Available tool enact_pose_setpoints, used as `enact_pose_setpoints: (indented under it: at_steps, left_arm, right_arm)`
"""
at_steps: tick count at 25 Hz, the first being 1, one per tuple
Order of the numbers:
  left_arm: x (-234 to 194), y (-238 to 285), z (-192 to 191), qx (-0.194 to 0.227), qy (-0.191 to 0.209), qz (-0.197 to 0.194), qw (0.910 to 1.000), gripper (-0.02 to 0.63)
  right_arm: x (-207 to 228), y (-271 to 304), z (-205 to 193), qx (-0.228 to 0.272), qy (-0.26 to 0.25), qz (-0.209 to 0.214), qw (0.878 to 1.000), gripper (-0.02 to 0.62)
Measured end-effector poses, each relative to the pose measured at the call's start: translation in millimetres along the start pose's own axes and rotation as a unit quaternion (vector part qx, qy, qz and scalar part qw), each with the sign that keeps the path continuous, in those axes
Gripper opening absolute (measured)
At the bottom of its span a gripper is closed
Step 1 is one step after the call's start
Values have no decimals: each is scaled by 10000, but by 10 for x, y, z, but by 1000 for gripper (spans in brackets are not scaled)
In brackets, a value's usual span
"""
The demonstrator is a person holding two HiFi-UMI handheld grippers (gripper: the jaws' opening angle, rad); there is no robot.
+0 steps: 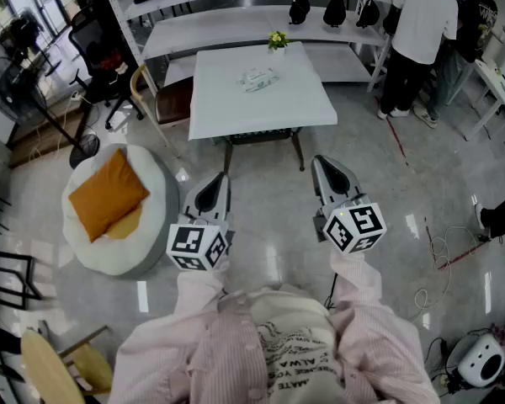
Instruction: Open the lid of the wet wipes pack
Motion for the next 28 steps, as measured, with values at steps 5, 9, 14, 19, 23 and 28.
enact_pose_setpoints:
  at_steps: [5, 9, 14, 19, 23, 28]
  left_arm:
    - [-49, 50, -21, 2, 11, -15, 10000, 0]
    - [-87, 77, -39, -12, -8, -26, 10000, 0]
    - [-155, 56, -100, -75, -80, -11, 9999, 0]
    - [-186, 88, -151, -153, -176, -13, 9997, 0]
    - [-208, 89, -228, -236, -250, -5, 9994, 0]
    - [-198, 110, -340, -326, -349, 38, 9989, 0]
  right_arm:
    - [27, 50, -55, -24, 7, -23, 10000, -2]
    - [73, 78, -85, 55, 85, -128, 9999, 0]
    - [74, 99, -186, -56, 180, -154, 9997, 2]
    - [136, 122, -241, -153, 236, -290, 9992, 83]
    - [152, 136, -309, -250, 189, -292, 9991, 106]
    - [206, 145, -408, -382, 246, -278, 9986, 137]
Point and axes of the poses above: the fingertips, and each gripper's own axes: y forward along the fingers, x to its right, z out of its top, the point moved 3 cm from there along -y, backward along the fingers, and after that the axes turned 12 degrees about x, right-handed, at the moved point
